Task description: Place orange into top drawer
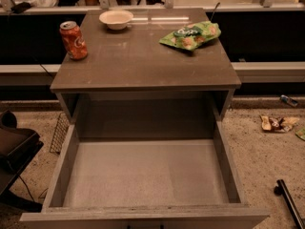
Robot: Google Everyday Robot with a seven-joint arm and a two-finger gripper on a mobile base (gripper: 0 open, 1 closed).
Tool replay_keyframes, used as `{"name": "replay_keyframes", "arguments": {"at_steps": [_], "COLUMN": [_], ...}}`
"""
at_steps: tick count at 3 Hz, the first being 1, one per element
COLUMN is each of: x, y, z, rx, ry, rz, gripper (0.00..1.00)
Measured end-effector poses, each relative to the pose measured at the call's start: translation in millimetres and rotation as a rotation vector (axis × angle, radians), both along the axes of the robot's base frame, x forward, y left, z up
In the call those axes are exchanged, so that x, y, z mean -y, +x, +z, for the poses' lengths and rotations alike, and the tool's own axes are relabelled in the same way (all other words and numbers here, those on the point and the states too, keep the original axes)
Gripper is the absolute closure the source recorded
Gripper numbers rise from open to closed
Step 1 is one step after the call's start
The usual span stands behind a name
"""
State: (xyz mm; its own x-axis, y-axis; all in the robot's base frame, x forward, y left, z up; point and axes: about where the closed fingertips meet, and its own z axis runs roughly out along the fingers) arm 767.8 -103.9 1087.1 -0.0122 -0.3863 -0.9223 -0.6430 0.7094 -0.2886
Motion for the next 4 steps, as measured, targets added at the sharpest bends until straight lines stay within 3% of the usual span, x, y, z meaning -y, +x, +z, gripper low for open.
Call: {"name": "replay_keyframes", "arguments": {"at_steps": [1, 2, 3, 4], "x": [-26, -66, -88, -90], "y": [-116, -178, -207, -208], "z": [97, 70, 47, 47], "rx": [0.166, 0.143, 0.092, 0.091], "ry": [0.128, 0.141, 0.175, 0.176], "rz": [0.044, 0.151, 0.201, 0.202], "gripper": [1.0, 1.0, 1.0, 1.0]}}
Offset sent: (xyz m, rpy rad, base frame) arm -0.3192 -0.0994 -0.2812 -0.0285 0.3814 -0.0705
